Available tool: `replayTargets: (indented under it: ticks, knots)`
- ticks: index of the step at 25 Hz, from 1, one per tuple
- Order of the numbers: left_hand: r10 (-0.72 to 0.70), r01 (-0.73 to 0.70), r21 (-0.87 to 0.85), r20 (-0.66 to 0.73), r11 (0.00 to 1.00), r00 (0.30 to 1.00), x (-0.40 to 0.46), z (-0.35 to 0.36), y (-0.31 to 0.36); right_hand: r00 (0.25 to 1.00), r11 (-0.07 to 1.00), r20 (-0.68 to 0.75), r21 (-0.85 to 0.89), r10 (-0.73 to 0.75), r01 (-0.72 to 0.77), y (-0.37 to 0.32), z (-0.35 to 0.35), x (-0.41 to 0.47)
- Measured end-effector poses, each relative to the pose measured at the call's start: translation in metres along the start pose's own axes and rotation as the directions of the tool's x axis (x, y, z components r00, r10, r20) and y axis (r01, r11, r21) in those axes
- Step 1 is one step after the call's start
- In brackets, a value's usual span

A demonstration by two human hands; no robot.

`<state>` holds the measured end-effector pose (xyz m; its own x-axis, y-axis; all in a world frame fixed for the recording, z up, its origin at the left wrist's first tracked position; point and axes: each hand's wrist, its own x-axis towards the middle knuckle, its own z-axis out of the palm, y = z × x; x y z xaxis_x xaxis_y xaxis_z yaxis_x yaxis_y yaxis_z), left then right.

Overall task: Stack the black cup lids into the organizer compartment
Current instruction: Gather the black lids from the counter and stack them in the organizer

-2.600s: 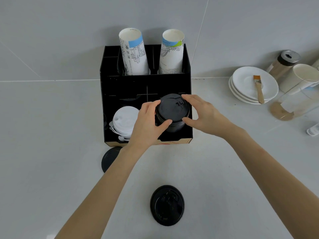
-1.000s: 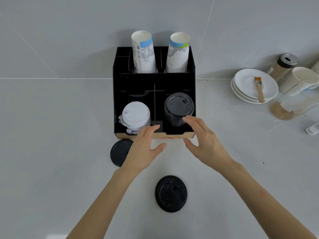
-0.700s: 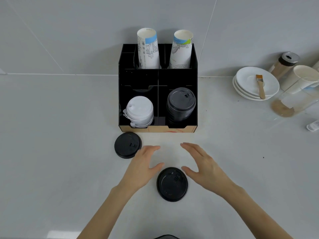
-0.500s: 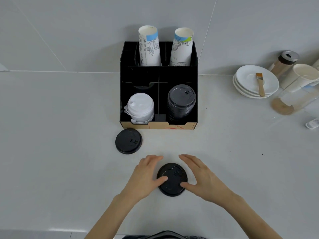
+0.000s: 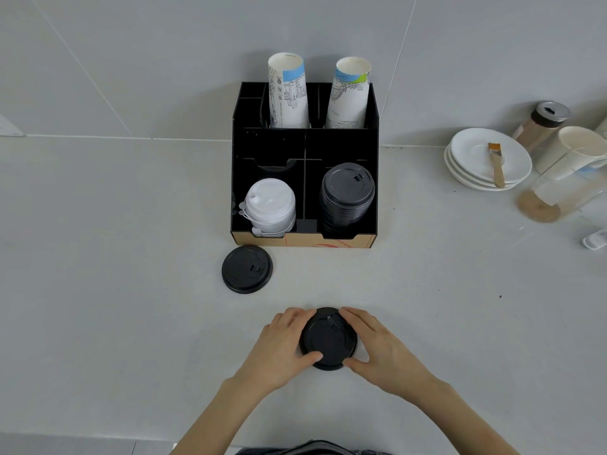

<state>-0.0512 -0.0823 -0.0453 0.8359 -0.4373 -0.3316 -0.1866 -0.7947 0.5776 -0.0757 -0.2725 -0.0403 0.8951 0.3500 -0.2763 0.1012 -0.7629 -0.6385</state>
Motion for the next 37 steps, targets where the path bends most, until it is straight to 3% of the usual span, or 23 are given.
replayTargets:
  ticks: [7, 15, 22, 37]
  knots:
    - [0.100, -0.105, -0.086, -0.068, 0.991, 0.993, 0.011, -0.029, 0.008, 0.996, 0.999, -0.085, 0.045, -0.014, 0.018, -0.010, -0.030, 0.009]
    - [0.254, -0.274, -0.048, -0.249, 0.960, 0.935, 0.044, -0.085, 0.028, 0.965, 0.996, -0.251, 0.027, -0.074, 0.083, -0.030, -0.094, 0.032]
    - [0.255, -0.300, -0.068, -0.369, 0.951, 0.894, 0.081, -0.121, 0.048, 0.915, 0.993, -0.387, -0.012, -0.112, 0.116, -0.035, -0.139, 0.064]
    - [0.192, -0.220, -0.059, -0.305, 0.974, 0.933, 0.154, -0.133, 0.046, 0.921, 0.999, -0.388, -0.035, -0.018, 0.005, -0.006, -0.160, 0.124]
